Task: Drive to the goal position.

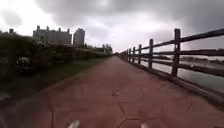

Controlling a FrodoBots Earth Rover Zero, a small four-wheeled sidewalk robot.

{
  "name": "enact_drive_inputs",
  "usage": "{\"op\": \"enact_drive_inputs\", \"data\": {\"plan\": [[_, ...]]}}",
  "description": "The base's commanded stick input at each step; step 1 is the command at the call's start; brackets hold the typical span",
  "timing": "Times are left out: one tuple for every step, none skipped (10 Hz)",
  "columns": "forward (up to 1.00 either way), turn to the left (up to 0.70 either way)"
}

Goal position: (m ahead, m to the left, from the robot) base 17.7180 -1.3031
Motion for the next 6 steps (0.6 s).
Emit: {"op": "enact_drive_inputs", "data": {"plan": [[0.7,0.0],[0.7,0.0],[0.7,0.0],[0.7,0.0],[0.7,0.0],[0.7,0.0]]}}
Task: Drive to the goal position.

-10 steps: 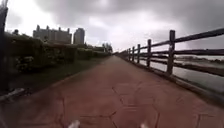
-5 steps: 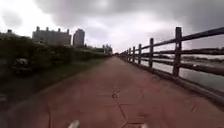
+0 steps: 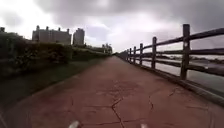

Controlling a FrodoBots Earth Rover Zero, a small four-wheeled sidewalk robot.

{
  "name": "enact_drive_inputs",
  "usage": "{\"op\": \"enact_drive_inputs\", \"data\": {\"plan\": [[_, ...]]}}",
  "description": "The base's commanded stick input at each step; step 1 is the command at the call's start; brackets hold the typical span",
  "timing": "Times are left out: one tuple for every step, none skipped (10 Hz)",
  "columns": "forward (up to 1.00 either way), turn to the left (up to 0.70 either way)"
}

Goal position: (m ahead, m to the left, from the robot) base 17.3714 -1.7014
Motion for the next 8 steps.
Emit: {"op": "enact_drive_inputs", "data": {"plan": [[0.7,0.0],[0.7,0.0],[0.7,0.0],[0.7,0.0],[0.7,0.0],[0.7,0.0],[0.7,0.0],[0.7,0.0]]}}
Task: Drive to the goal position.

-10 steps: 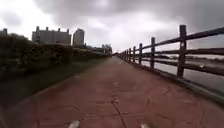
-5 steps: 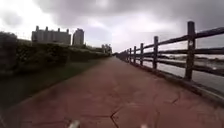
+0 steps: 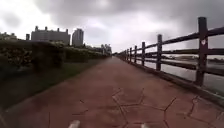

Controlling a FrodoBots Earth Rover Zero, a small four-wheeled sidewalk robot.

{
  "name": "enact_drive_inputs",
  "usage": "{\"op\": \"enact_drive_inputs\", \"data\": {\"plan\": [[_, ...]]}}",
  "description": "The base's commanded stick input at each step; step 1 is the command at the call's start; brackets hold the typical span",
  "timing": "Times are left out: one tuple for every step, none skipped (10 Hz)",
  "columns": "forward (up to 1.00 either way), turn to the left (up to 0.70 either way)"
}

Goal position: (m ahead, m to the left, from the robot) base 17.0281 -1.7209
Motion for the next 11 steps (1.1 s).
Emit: {"op": "enact_drive_inputs", "data": {"plan": [[0.7,0.0],[0.7,0.0],[0.7,0.0],[0.7,0.0],[0.7,0.0],[0.7,0.0],[0.7,0.0],[0.7,0.0],[0.7,0.0],[0.7,0.0],[0.7,0.0]]}}
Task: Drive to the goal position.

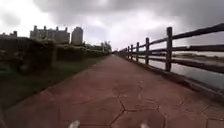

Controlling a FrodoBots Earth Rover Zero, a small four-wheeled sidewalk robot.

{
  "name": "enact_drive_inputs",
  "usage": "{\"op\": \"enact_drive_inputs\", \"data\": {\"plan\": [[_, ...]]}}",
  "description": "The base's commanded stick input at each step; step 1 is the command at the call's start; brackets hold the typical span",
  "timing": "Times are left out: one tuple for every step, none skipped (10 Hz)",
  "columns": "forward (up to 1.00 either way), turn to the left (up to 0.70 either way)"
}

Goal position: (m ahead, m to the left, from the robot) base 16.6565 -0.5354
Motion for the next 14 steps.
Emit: {"op": "enact_drive_inputs", "data": {"plan": [[0.7,0.0],[0.7,0.0],[0.7,0.0],[0.7,0.0],[0.7,0.0],[0.7,0.0],[0.7,0.0],[0.7,0.0],[0.7,0.0],[0.7,0.0],[0.7,0.0],[0.7,0.0],[0.7,0.0],[0.7,0.0]]}}
